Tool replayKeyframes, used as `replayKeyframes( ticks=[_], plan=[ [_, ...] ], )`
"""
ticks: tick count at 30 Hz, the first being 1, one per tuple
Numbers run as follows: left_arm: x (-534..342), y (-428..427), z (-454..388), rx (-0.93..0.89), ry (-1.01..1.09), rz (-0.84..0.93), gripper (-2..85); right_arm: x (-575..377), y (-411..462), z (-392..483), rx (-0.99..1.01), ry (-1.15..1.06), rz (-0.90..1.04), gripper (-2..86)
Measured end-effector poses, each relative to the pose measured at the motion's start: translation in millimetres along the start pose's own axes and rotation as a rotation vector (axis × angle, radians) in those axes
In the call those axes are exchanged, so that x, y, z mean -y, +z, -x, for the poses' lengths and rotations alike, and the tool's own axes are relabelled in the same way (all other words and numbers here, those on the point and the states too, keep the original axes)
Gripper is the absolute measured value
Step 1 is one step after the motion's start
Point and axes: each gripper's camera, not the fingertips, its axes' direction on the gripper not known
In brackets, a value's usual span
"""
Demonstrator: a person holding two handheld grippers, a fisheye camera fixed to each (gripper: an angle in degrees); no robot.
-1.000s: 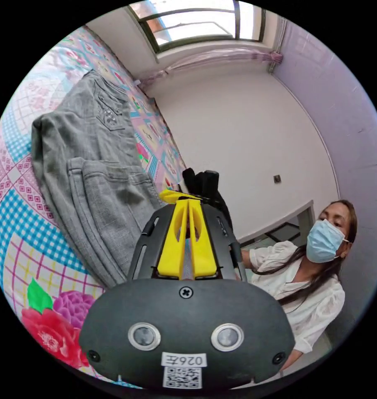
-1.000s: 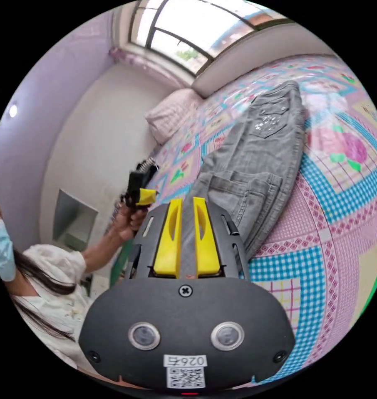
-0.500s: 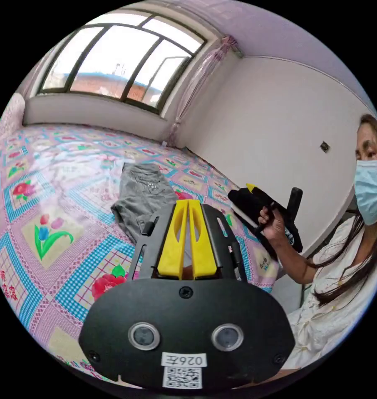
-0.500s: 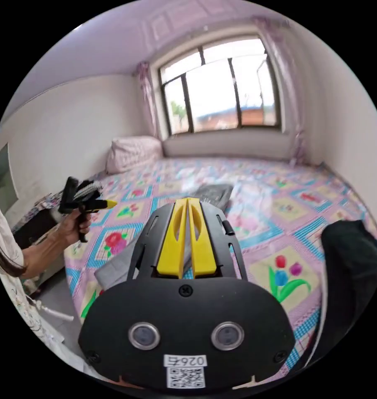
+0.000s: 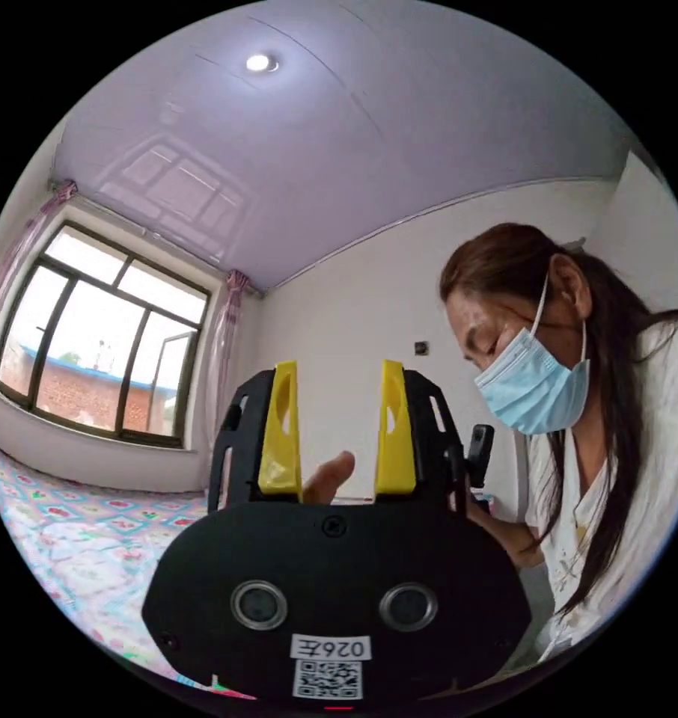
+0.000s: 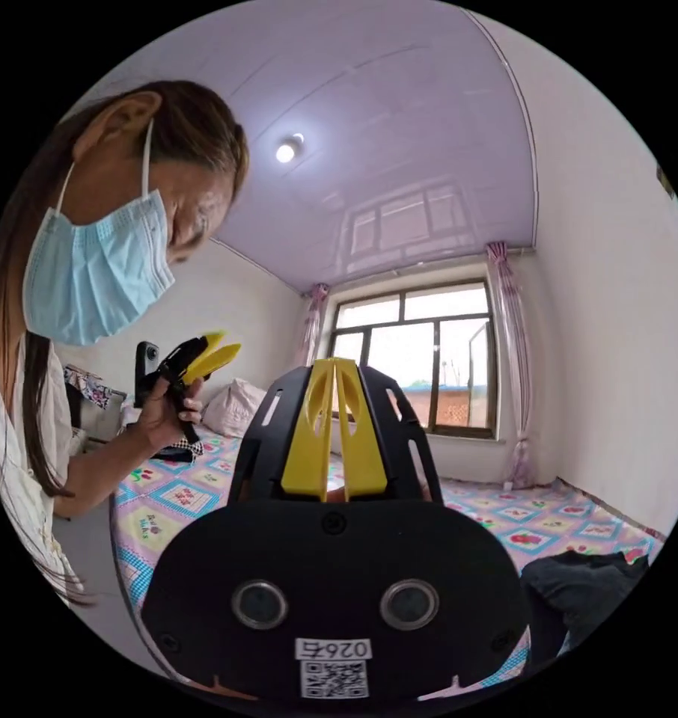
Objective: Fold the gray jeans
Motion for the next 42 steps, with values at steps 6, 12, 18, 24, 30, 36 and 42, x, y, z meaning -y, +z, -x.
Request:
replayKeyframes(
  ticks=[6, 12, 18, 24, 30, 36, 42],
  plan=[
    [-30, 29, 9, 0.225, -0.081, 0.408, 0.0, -12, 13, -32, 0.086, 0.222, 0.051, -1.2],
    [-186, 15, 32, 0.34, -0.461, 0.941, 10.2, -139, 62, -64, 0.036, 0.356, 0.62, -0.9],
    [-280, 6, 33, 0.429, -0.71, 1.159, 21.5, -293, 78, -89, 0.08, 0.607, 1.022, 3.0],
    [-300, 16, 74, 0.44, -0.906, 1.165, 12.6, -355, 115, -128, 0.136, 0.782, 1.121, 8.7],
    [-293, 5, 109, 0.44, -0.998, 1.101, 4.3, -368, 170, -171, 0.183, 0.748, 1.22, 2.0],
    [-258, -14, 111, 0.357, -1.05, 1.057, 2.8, -345, 164, -222, 0.286, 0.819, 1.2, -0.2],
    [-224, -71, 78, 0.218, -1.298, 0.963, 3.0, -321, 96, -239, 0.41, 0.974, 1.194, -0.4]
  ],
)
